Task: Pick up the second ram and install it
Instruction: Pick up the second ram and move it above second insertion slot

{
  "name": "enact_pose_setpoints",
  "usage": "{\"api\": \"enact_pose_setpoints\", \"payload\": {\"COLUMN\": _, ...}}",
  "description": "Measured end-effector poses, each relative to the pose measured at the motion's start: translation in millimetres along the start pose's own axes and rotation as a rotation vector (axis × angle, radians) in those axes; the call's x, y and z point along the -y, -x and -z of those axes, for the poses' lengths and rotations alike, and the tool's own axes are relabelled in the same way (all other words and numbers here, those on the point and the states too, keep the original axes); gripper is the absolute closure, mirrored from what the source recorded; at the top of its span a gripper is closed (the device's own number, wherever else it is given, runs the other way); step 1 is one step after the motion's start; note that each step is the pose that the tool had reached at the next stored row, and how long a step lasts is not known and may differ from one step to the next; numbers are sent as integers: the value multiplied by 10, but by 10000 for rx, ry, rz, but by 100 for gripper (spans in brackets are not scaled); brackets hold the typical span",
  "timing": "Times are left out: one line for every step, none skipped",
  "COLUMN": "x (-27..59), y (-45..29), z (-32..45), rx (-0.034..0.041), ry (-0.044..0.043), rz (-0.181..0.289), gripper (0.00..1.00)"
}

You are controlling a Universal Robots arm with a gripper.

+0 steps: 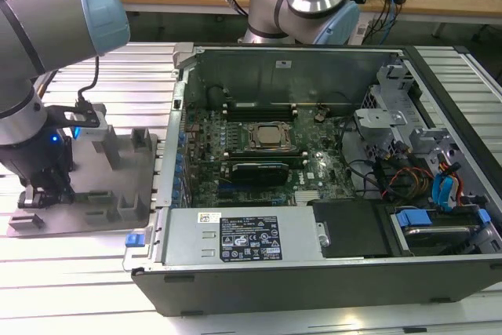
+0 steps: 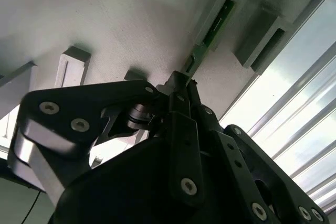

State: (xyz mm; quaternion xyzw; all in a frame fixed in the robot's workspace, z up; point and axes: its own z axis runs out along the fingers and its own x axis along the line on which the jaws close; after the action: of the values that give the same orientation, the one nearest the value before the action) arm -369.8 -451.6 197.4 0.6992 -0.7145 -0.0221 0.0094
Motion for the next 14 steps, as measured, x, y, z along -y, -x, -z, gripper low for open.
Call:
{"api": "enact_pose_setpoints", "payload": {"x": 0, "y": 0, "z": -1, "rx": 1, "ry": 0, "rz": 0, "gripper": 89}}
{"api": "enact_pose_setpoints", "payload": {"x": 0, "y": 0, "z": -1, "rx": 0, "ry": 0, "rz": -1, "gripper": 89}}
{"api": "enact_pose_setpoints", "payload": {"x": 0, "y": 0, "z": -1, "rx": 0, "ry": 0, "rz": 0, "gripper": 89}}
{"api": "enact_pose_setpoints", "payload": {"x": 0, "y": 0, "z": -2, "rx": 0, "ry": 0, "rz": -1, "gripper": 89}}
{"api": "enact_pose_setpoints", "payload": {"x": 0, "y": 0, "z": -2, "rx": 0, "ry": 0, "rz": 0, "gripper": 89}}
{"api": "enact_pose_setpoints", "payload": {"x": 0, "y": 0, "z": -3, "rx": 0, "ry": 0, "rz": 0, "gripper": 89}}
{"api": "enact_pose_setpoints", "payload": {"x": 0, "y": 0, "z": -3, "rx": 2, "ry": -1, "rz": 0, "gripper": 89}}
{"api": "enact_pose_setpoints", "payload": {"x": 0, "y": 1, "z": 11, "rx": 6, "ry": -3, "rz": 0, "gripper": 89}}
{"api": "enact_pose_setpoints", "payload": {"x": -2, "y": 1, "z": 53, "rx": 4, "ry": -1, "rz": -1, "gripper": 89}}
{"api": "enact_pose_setpoints", "payload": {"x": -5, "y": 2, "z": 98, "rx": 4, "ry": -1, "rz": -1, "gripper": 89}}
{"api": "enact_pose_setpoints", "payload": {"x": -7, "y": 3, "z": 143, "rx": 3, "ry": 0, "rz": -1, "gripper": 89}}
{"api": "enact_pose_setpoints", "payload": {"x": -9, "y": 3, "z": 196, "rx": 3, "ry": 1, "rz": 0, "gripper": 89}}
{"api": "enact_pose_setpoints", "payload": {"x": -11, "y": 4, "z": 239, "rx": 4, "ry": -1, "rz": -1, "gripper": 89}}
{"api": "enact_pose_setpoints", "payload": {"x": -13, "y": 5, "z": 282, "rx": 3, "ry": 0, "rz": -1, "gripper": 89}}
